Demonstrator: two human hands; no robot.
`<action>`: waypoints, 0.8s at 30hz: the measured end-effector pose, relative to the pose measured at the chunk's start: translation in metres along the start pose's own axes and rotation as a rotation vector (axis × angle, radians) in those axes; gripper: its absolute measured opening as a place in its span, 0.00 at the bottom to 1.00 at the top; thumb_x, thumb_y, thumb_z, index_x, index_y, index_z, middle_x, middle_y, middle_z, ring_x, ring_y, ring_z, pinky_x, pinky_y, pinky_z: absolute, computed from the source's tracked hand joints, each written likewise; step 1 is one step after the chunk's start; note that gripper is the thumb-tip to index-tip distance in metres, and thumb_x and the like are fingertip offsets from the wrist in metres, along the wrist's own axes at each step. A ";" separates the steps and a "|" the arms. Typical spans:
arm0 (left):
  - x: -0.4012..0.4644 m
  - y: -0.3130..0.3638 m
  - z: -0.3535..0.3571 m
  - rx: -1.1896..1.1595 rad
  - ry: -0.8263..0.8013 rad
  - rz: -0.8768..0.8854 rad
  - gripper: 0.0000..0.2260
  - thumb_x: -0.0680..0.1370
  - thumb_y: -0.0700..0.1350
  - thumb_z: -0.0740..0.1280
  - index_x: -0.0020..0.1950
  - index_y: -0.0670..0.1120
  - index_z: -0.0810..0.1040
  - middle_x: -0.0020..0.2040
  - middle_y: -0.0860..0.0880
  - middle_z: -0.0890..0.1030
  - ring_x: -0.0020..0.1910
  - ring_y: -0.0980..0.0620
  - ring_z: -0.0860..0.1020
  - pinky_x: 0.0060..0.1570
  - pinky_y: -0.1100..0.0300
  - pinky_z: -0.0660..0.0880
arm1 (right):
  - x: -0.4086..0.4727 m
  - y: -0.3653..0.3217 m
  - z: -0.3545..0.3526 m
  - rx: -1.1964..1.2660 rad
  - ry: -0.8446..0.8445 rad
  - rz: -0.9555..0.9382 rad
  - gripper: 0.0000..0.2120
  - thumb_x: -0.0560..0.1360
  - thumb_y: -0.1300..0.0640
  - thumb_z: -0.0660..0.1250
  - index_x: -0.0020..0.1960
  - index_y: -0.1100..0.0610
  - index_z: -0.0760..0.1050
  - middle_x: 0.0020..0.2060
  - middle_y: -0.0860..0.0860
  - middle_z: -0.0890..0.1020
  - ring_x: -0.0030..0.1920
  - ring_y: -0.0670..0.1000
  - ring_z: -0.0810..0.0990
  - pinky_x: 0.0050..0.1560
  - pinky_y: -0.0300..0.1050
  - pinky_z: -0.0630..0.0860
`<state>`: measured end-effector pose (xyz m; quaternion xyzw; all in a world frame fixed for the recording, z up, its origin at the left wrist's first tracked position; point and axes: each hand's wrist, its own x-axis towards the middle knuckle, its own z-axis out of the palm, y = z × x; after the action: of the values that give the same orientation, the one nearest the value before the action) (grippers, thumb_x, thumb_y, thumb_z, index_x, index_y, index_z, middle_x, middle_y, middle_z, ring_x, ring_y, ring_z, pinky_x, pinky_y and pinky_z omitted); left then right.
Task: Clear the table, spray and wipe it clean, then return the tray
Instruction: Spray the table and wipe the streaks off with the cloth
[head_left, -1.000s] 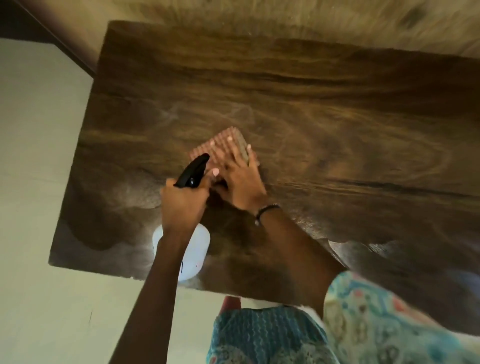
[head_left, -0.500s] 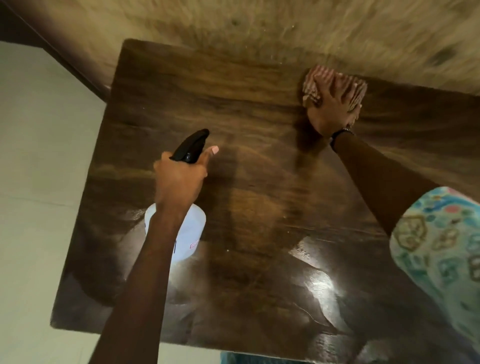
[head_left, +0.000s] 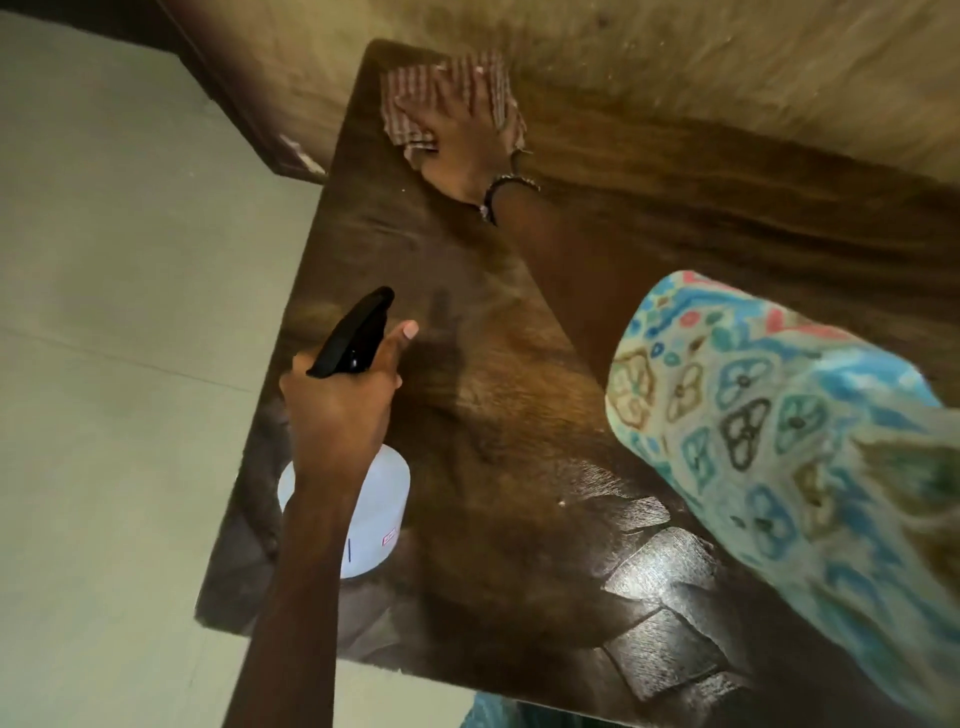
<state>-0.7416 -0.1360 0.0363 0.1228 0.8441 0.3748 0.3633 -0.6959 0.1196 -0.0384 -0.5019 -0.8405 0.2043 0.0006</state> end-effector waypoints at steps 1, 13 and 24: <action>0.000 -0.002 -0.004 -0.006 0.006 -0.018 0.35 0.63 0.62 0.75 0.62 0.43 0.74 0.43 0.47 0.84 0.37 0.54 0.81 0.47 0.51 0.78 | -0.006 -0.009 0.005 -0.011 -0.010 -0.052 0.26 0.78 0.43 0.59 0.75 0.37 0.57 0.78 0.49 0.48 0.77 0.60 0.40 0.72 0.68 0.39; -0.045 -0.042 -0.072 -0.052 0.132 -0.105 0.28 0.66 0.61 0.75 0.57 0.44 0.78 0.45 0.45 0.82 0.44 0.46 0.82 0.48 0.54 0.79 | -0.237 -0.103 0.093 0.079 -0.080 -0.678 0.19 0.68 0.51 0.72 0.58 0.53 0.80 0.68 0.57 0.73 0.74 0.64 0.61 0.67 0.75 0.53; -0.108 -0.067 -0.096 -0.032 0.214 -0.100 0.13 0.70 0.54 0.75 0.52 0.52 0.81 0.37 0.54 0.80 0.43 0.43 0.81 0.48 0.56 0.77 | -0.351 -0.059 0.106 -0.158 -0.236 -1.120 0.25 0.71 0.43 0.67 0.68 0.39 0.70 0.75 0.49 0.63 0.77 0.58 0.50 0.73 0.65 0.45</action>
<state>-0.7282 -0.2860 0.0879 0.0340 0.8770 0.3806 0.2914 -0.5932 -0.2376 -0.0432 0.0475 -0.9851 0.1639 -0.0227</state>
